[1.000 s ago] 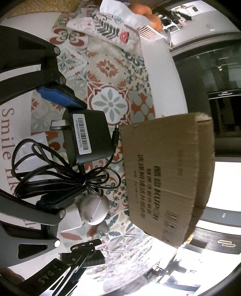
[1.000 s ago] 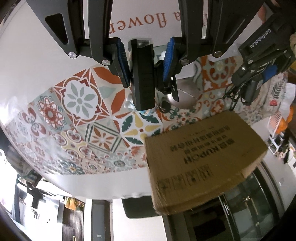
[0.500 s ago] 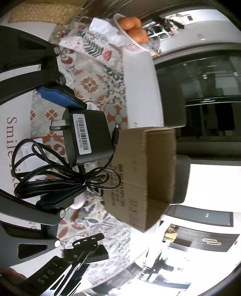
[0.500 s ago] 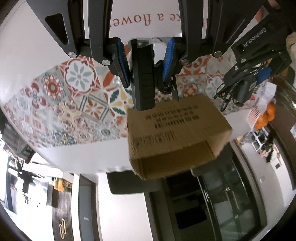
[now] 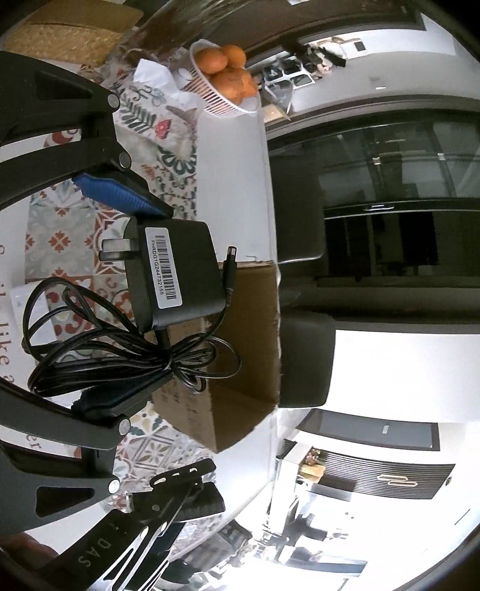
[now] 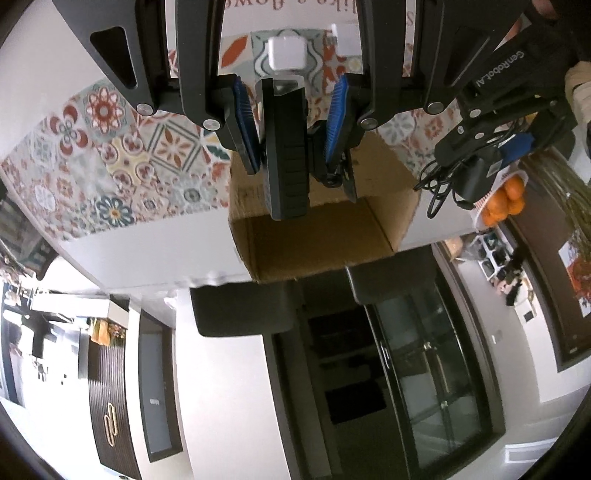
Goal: Organize rigid objects
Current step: 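Carry the adapter and black device into the box and open both grippers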
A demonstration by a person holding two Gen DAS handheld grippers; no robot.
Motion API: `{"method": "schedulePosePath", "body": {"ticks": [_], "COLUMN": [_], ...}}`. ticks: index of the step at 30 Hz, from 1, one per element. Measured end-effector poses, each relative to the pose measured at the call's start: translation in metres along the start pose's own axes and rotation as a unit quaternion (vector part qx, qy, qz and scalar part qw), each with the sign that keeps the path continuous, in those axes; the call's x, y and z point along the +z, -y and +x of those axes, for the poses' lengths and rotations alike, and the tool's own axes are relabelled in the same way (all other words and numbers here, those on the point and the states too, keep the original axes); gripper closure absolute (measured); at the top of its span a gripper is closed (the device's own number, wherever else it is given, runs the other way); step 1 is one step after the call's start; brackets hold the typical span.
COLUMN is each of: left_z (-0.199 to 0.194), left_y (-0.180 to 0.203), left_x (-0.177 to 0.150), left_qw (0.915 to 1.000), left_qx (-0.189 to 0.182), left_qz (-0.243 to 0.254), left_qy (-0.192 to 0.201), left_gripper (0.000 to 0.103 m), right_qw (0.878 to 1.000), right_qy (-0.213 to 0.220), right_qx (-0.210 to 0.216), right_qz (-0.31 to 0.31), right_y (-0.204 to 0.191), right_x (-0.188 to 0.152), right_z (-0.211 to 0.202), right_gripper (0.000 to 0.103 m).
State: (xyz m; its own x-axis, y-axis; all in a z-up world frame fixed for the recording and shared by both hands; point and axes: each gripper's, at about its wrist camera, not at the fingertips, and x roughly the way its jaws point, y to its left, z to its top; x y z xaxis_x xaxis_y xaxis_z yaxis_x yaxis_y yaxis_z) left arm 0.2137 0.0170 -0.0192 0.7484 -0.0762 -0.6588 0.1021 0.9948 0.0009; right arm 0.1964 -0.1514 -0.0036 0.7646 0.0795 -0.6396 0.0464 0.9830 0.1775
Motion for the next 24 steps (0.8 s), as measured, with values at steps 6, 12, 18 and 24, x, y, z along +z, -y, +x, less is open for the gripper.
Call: {"method": "schedulePosePath", "body": {"ticks": [6, 12, 18, 24], "left_z": [0.004, 0.011, 0.025, 0.043], "left_y": [0.0, 0.003, 0.005, 0.003], "left_x": [0.02, 0.042, 0.062, 0.079], "left_qw": [1.0, 0.9999, 0.9999, 0.9999], "left_qx": [-0.003, -0.004, -0.007, -0.015], "left_qz": [0.0, 0.001, 0.003, -0.001], "left_qy": [0.005, 0.013, 0.011, -0.004], "left_gripper": [0.025, 0.025, 0.025, 0.025], "right_qw": [1.0, 1.0, 0.999, 0.999], "right_qy": [0.007, 0.015, 0.018, 0.02], "right_qx": [0.017, 0.023, 0.027, 0.029], "right_qz": [-0.004, -0.007, -0.012, -0.02], "right_y": [-0.003, -0.003, -0.003, -0.005], "right_x": [0.022, 0.043, 0.065, 0.085], "right_z": [0.005, 0.012, 0.025, 0.039], "right_gripper": [0.068, 0.068, 0.068, 0.068]}}
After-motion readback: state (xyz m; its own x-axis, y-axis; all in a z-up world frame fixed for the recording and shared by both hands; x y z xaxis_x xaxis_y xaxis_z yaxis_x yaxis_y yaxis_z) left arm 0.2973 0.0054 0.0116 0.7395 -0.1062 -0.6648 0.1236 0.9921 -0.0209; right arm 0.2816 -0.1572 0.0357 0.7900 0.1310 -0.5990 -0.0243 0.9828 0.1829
